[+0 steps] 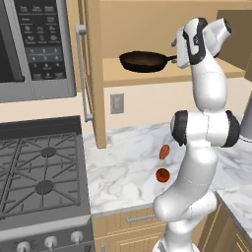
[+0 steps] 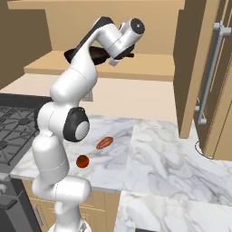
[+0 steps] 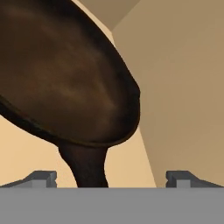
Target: Pick the pan from the cabinet and place it on the stove. Then turn on the stove burner for the pan.
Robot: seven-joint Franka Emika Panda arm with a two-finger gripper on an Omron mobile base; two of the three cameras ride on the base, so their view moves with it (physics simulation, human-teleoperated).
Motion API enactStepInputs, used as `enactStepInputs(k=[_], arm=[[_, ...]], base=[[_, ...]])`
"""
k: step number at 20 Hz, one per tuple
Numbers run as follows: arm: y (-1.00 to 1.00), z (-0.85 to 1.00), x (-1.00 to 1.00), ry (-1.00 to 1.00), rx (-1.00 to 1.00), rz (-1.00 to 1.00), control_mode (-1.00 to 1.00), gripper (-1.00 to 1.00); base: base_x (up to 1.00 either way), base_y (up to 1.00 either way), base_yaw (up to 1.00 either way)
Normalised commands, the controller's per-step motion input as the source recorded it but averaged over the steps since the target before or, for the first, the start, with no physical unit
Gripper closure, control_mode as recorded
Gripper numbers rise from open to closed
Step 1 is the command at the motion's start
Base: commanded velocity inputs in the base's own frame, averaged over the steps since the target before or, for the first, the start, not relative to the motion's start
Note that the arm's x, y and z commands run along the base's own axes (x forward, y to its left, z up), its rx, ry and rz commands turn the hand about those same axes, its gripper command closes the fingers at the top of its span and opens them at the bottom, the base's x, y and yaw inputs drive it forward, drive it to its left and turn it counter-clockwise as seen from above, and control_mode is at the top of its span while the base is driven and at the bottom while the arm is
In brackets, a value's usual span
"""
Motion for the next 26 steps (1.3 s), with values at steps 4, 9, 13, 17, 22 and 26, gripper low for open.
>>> enactStepInputs(k=[4,9,13,17,22,26], arm=[[-0.17,-0.07,0.00,0.03,0.00,0.00,-1.00,-1.00],[-0.04,-0.14,0.02,0.07,0.00,0.00,-1.00,-1.00],[-0.01,-0.12,0.09,0.10,0.00,0.00,-1.00,-1.00],[0.00,-0.14,0.15,0.09,0.00,0.00,-1.00,-1.00],[0.00,-0.21,0.17,0.09,0.00,0.00,-1.00,-1.00],[0.00,-0.31,0.17,0.10,-0.01,0.00,-1.00,-1.00]], base=[[0.00,0.00,0.00],[0.00,0.00,0.00],[0.00,0.00,0.00],[0.00,0.00,0.00],[0.00,0.00,0.00],[0.00,0.00,0.00]])
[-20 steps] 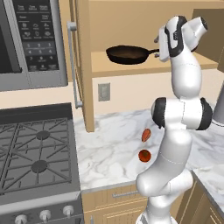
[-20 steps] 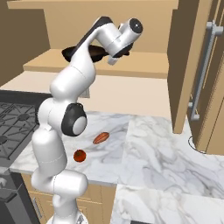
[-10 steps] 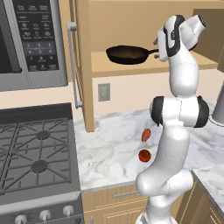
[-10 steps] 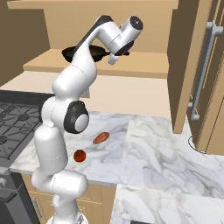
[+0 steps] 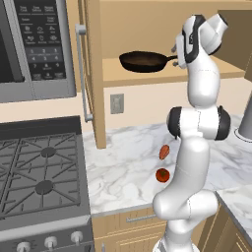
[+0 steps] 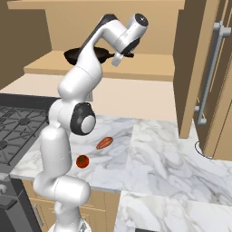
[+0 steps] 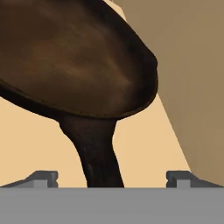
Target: Pick the pan from the cabinet and place it on the stove. Then turn on the stove burner for the pan.
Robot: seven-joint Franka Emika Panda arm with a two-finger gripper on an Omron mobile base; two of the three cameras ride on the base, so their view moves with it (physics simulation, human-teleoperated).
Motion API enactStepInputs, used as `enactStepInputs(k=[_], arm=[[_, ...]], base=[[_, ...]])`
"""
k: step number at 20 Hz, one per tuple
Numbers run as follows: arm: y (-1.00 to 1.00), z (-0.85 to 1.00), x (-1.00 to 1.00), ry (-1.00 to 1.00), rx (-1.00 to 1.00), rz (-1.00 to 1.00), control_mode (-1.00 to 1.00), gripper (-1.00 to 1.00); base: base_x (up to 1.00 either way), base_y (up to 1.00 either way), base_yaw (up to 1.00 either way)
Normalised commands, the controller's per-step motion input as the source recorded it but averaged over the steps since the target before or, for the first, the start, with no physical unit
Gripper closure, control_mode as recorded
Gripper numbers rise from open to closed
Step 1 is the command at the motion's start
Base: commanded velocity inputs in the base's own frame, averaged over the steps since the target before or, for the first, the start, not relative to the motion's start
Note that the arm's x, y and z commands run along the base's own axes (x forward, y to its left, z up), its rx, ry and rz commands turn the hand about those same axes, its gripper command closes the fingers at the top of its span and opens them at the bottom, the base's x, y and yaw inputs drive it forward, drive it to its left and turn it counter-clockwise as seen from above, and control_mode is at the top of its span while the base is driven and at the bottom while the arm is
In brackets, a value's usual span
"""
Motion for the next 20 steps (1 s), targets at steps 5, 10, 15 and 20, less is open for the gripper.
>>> enactStepInputs(k=[5,10,15,20], arm=[[0.01,-0.30,0.17,0.09,0.00,0.02,-1.00,-1.00],[0.04,-0.33,0.14,0.09,0.00,0.03,-1.00,-1.00],[0.12,-0.37,0.13,0.09,-0.02,0.03,-1.00,1.00],[0.12,-0.38,0.04,0.09,-0.02,0.07,-1.00,1.00]], base=[[0.00,0.00,0.00],[0.00,0.00,0.00],[0.00,0.00,0.00],[0.00,0.00,0.00]])
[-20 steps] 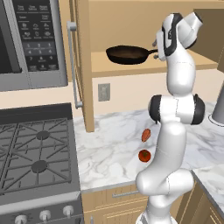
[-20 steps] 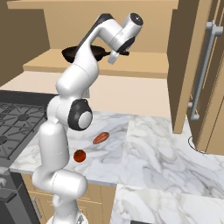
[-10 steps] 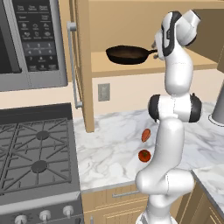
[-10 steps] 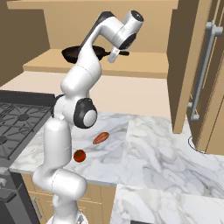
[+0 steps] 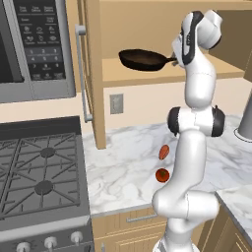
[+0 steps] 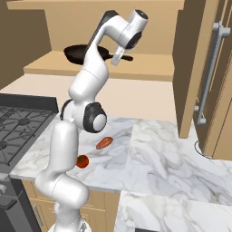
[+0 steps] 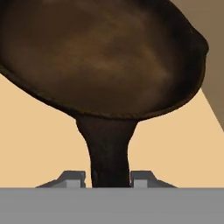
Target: Pick the pan from the cabinet and place it on the stove. Then turn on the stove burner for the pan.
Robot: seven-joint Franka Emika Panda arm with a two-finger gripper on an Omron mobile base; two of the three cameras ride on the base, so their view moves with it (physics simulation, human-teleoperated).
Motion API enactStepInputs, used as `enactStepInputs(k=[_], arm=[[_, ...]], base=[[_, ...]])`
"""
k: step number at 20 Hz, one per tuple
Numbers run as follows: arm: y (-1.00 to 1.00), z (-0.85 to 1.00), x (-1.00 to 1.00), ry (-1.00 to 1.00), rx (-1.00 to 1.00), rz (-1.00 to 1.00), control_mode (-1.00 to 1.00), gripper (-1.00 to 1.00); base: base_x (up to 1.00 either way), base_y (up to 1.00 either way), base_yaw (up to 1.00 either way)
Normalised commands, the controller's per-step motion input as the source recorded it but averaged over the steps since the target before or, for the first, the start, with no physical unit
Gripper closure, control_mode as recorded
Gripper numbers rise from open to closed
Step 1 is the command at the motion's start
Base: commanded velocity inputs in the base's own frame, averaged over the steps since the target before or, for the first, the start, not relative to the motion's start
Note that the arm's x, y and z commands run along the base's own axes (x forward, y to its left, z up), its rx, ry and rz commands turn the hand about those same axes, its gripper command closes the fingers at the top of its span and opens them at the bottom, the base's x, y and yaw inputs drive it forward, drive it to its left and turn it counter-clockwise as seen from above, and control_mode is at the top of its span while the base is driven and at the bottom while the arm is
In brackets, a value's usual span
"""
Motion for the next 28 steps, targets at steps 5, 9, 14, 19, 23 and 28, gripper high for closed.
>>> enactStepInputs(k=[5,9,14,19,23,28], arm=[[0.00,-0.28,-0.10,0.01,0.00,0.06,-1.00,1.00],[0.00,-0.13,-0.44,-0.06,0.00,0.01,-1.00,1.00],[0.06,-0.11,-0.57,-0.09,0.00,0.00,-1.00,1.00],[0.14,-0.18,-0.68,-0.12,0.00,0.00,-1.00,1.00],[0.20,-0.28,-0.68,-0.10,0.01,-0.01,-1.00,1.00],[0.08,-0.29,-0.85,-0.13,0.04,-0.03,-1.00,1.00]], base=[[0.00,0.00,0.00],[0.00,0.00,0.00],[0.00,0.00,0.00],[0.00,0.00,0.00],[0.00,0.00,0.00],[0.00,0.00,0.00]])
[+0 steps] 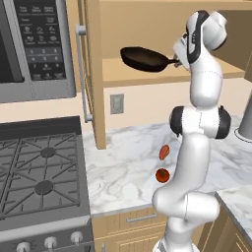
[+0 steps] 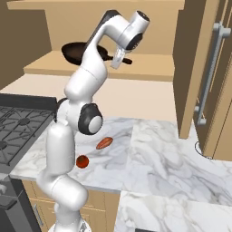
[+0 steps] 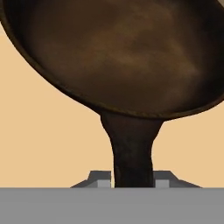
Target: Pick the pan from the cabinet and place it on the stove. Then turn on the stove burner for the pan.
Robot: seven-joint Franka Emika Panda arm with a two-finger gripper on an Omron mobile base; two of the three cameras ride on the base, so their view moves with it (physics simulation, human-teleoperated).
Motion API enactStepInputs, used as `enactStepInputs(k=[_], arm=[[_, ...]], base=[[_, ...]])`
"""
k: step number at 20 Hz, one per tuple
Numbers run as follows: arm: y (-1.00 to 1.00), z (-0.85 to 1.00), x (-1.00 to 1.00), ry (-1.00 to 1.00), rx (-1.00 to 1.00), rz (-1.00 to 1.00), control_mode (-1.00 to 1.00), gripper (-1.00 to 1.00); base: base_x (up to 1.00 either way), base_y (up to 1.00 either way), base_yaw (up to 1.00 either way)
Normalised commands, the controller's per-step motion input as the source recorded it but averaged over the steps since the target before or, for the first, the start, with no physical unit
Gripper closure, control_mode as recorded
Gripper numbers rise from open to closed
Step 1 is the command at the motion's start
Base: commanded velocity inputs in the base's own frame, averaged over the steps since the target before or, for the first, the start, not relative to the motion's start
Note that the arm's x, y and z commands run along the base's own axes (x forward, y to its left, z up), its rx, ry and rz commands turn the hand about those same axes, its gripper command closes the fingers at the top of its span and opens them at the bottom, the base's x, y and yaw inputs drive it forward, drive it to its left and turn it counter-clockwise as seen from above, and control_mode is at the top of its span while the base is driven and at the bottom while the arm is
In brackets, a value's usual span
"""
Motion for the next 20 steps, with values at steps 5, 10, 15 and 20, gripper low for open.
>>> enactStepInputs(k=[5,10,15,20], arm=[[0.00,-0.27,-1.00,-0.15,0.08,-0.05,-1.00,1.00],[0.00,-0.16,-1.00,-0.18,0.08,-0.04,-1.00,1.00],[0.06,-0.01,-0.98,-0.12,0.04,-0.04,-1.00,1.00],[0.08,0.00,-0.89,-0.07,0.01,-0.02,-1.00,1.00]], base=[[0.00,0.00,0.00],[0.00,0.00,0.00],[0.00,0.00,0.00],[0.00,0.00,0.00]])
